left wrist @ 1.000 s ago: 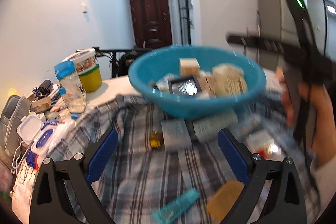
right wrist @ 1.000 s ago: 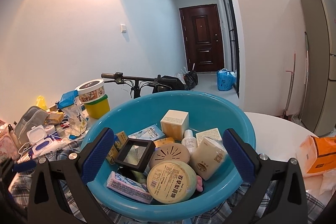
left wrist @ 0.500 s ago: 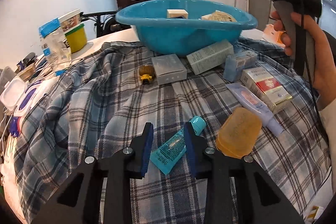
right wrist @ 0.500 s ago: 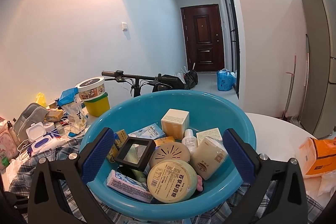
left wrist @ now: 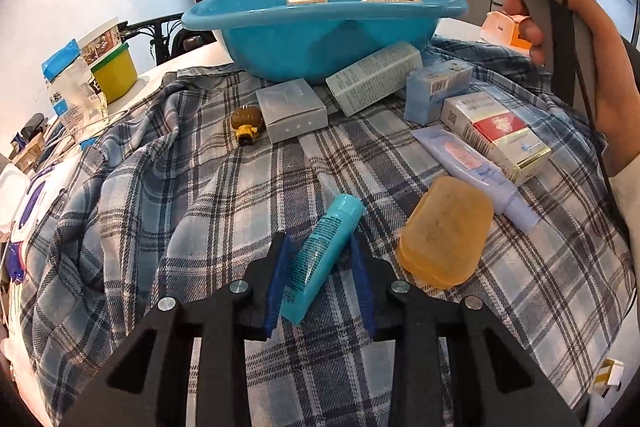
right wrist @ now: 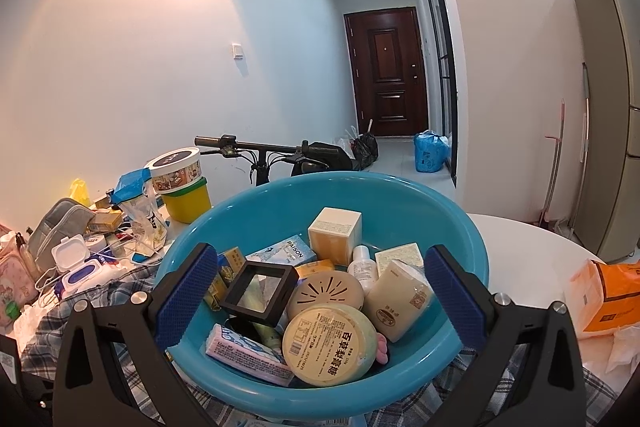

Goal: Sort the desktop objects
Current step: 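Grasp the teal tube with the left gripper while the right gripper moves over the table, then grasp the red-and-white Liqun box with the right gripper while the left gripper carries the tube to the basin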

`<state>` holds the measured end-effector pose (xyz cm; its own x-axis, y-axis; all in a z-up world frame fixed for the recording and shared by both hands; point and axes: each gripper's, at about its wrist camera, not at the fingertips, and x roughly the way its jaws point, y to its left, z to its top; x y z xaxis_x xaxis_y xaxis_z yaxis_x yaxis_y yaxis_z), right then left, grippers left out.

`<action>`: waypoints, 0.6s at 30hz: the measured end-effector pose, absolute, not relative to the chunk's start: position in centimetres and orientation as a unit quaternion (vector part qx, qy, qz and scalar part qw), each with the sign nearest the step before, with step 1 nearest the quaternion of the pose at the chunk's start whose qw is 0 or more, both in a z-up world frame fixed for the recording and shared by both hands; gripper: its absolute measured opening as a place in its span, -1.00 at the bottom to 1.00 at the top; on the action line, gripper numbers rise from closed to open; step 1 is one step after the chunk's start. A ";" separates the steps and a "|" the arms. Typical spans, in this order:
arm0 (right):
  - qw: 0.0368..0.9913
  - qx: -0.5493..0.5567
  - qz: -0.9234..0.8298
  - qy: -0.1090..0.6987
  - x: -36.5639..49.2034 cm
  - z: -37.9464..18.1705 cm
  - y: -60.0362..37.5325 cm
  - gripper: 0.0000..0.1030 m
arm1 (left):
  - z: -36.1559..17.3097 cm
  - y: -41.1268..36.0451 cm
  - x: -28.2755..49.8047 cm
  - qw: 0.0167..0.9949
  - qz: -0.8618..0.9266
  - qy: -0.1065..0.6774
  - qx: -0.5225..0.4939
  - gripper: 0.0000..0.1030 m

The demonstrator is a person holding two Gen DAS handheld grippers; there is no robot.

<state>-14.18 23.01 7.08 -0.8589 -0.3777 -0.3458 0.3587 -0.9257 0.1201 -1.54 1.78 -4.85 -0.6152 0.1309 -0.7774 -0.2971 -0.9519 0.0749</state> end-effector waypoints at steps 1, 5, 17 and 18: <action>0.192 0.184 -0.964 -0.026 -14.2 7.1 23.0 1.00 | -4.9 1.6 -1.6 0.123 0.893 0.093 -0.424 -0.35; 0.194 0.182 -0.963 -0.029 -14.1 7.2 23.1 1.00 | -4.9 0.9 -2.1 0.136 0.890 0.066 -0.431 -0.35; 0.199 0.178 -0.964 -0.021 -13.8 7.4 22.6 1.00 | -3.9 -0.4 -1.3 0.163 0.898 0.047 -0.406 -0.57; 0.202 0.175 -0.963 -0.023 -13.7 7.5 22.7 1.00 | -3.6 -0.5 -0.9 0.164 0.901 0.045 -0.399 -0.57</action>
<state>-13.68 22.73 7.53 -0.8575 -0.3967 -0.3276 0.3803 -0.9176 0.1157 -0.93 -0.54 -3.61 -0.6280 0.2594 -0.7337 -0.3317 -0.9421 -0.0492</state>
